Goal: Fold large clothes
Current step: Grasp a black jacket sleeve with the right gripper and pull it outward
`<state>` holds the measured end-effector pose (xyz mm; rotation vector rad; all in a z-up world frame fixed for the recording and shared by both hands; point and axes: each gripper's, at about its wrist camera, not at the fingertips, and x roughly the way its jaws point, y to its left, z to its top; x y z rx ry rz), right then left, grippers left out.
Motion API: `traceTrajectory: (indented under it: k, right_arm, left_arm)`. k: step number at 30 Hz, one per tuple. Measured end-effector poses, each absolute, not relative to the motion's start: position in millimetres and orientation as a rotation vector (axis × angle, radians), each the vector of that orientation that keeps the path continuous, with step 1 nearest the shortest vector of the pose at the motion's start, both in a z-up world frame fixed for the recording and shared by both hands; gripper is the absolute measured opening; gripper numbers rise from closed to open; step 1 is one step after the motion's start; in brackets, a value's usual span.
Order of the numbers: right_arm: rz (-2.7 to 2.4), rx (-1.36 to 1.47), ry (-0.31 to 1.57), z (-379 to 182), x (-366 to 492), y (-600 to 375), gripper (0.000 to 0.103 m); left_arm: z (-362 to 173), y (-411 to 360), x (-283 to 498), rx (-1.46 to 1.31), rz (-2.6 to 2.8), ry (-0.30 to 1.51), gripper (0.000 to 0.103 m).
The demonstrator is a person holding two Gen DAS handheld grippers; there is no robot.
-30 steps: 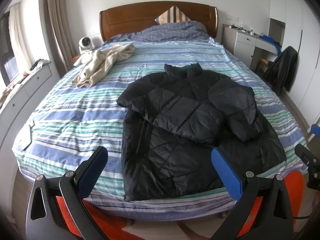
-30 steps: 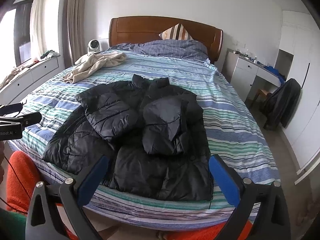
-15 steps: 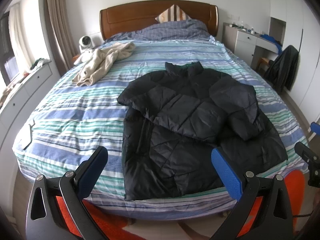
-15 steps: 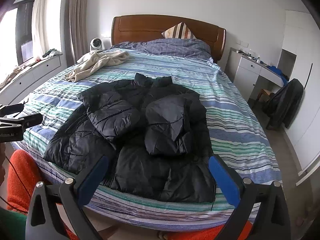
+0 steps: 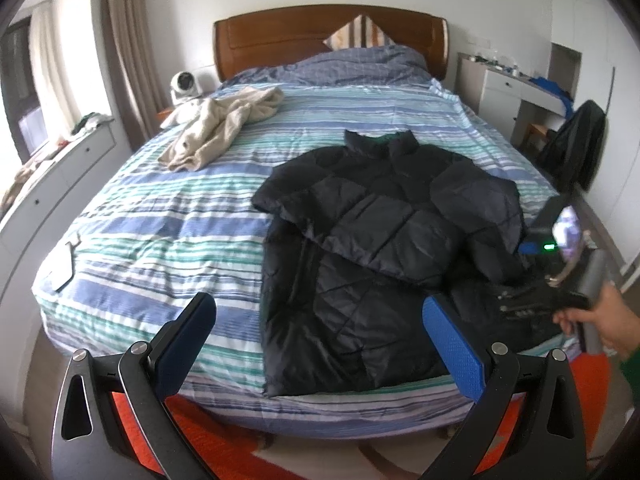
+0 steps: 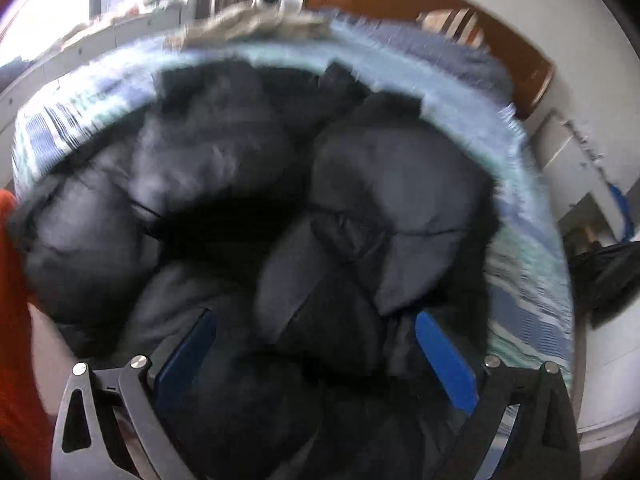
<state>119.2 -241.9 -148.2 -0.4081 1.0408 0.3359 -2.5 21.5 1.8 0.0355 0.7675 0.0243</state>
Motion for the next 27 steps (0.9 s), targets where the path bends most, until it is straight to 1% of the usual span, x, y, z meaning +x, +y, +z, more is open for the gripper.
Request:
traceTrajectory:
  k: [1,2,3,6,10,11,13,15,17,19,22,25,26,27]
  right_arm:
    - [0.337,-0.361,1.067,-154,126,-247,0.069]
    - [0.331,-0.298,1.07,-151,130,-255,0.038]
    - [0.337,-0.224,1.058,-141,130,-264,0.016]
    - [0.337,-0.05,0.96,-91,119,-291,0.015]
    - [0.269,0.153,0.754,-1,102,-361,0.015]
    - [0.223,0.205,0.69,27,98,-392,0.015]
    - [0.153,0.267,0.626,56,90,-435,0.015]
    - [0.045,0.321,0.588,73,83,-490,0.015]
    - [-0.045,0.349,0.592,71,81,-537,0.015]
    - [-0.166,0.359,0.61,56,85,-582,0.015]
    - [-0.332,0.478,0.685,3,87,-660,0.015]
    - [-0.434,0.569,0.749,-50,85,-705,0.015]
    - [-0.441,0.636,0.785,-76,84,-723,0.015]
    - [-0.446,0.676,0.81,-92,84,-733,0.016]
  left_arm:
    - [2,24,-3,0.032,0.034,0.77,0.103]
    - [0,27,-3,0.028,0.045,0.775,0.103]
    - [-2,31,-3,0.022,0.056,0.782,0.103]
    - [-10,41,2,-0.01,0.068,0.814,0.103]
    - [-19,43,11,-0.034,0.049,0.851,0.103]
    - [-18,42,12,-0.033,0.044,0.845,0.103]
    - [-14,37,11,-0.024,0.034,0.82,0.103]
    - [-10,34,9,-0.019,0.027,0.798,0.103]
    - [-11,32,11,-0.022,0.019,0.796,0.103]
    - [-13,29,14,-0.025,0.007,0.81,0.103]
    - [-12,26,12,-0.014,0.004,0.81,0.103]
    - [-8,25,8,0.002,0.016,0.797,0.103]
    - [-8,25,8,0.002,0.018,0.8,0.103]
    - [-9,25,9,0.001,0.018,0.805,0.103]
